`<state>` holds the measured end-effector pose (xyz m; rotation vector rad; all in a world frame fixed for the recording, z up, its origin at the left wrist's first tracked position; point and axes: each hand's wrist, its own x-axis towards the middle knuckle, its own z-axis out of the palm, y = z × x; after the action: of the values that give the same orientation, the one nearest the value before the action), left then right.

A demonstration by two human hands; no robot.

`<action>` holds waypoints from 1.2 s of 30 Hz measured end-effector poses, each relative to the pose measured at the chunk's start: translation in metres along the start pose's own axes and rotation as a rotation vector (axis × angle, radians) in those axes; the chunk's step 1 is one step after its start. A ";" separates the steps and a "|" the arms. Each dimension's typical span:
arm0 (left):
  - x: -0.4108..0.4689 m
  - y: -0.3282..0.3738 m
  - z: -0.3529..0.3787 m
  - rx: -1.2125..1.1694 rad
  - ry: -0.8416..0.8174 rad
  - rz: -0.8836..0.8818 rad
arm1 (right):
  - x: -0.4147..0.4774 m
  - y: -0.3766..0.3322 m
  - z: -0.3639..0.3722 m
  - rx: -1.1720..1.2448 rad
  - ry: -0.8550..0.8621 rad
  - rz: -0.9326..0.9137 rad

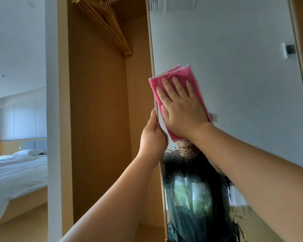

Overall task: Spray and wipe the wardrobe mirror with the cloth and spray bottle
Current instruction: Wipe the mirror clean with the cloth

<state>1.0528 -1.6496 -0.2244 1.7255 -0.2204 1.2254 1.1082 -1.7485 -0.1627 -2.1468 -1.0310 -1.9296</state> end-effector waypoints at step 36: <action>-0.119 -0.055 -0.032 0.227 -0.254 -0.214 | -0.141 -0.038 0.021 0.085 -0.079 -0.103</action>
<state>1.0104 -1.6396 -0.3515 2.0447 -0.0443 0.9013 1.1084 -1.7687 -0.3089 -2.1800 -1.2372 -1.8194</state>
